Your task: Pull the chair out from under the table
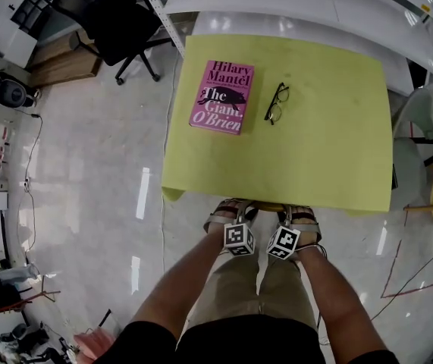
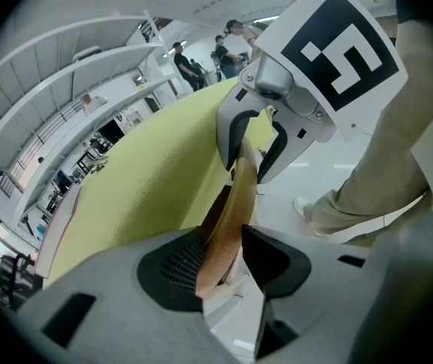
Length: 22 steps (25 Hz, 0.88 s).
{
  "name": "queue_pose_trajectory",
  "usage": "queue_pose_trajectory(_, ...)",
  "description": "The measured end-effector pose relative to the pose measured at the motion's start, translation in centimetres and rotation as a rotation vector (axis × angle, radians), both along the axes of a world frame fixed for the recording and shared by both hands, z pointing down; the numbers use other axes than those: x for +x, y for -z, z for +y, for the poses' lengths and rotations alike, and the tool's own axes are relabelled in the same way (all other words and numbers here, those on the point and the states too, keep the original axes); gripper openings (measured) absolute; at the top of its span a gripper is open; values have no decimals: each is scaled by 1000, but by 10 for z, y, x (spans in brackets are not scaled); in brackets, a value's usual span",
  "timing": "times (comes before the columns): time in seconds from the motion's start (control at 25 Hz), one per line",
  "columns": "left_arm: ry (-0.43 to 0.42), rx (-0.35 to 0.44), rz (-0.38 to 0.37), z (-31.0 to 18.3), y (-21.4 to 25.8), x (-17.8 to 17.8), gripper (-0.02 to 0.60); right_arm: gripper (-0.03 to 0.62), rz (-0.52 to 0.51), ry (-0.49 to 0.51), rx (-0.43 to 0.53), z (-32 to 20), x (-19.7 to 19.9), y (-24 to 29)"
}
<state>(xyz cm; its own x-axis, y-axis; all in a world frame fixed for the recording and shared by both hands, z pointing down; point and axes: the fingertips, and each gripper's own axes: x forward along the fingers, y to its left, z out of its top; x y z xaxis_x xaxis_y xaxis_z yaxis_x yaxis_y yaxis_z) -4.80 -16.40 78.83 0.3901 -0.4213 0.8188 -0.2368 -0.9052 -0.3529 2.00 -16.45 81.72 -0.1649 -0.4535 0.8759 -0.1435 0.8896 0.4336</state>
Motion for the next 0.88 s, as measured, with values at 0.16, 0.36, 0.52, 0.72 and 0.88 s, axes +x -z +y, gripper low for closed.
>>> queue_pose_trajectory(0.16,1,-39,-23,3,-1,-1,146,175,-11,-1,-48,6,0,1)
queue_pose_trajectory(0.36,18,-82,-47,6,-2,1,137,166,-29,3,-92,10,0,4)
queue_pose_trajectory(0.52,23,-142,-47,13,-3,0,121,155,-52,16,-146,18,0,8)
queue_pose_trajectory(0.72,-40,-233,-74,20,-3,0,118,143,-80,31,-222,25,-1,13)
queue_pose_trajectory(0.88,-104,-225,-121,20,-9,2,126,143,-99,12,-282,23,-1,14)
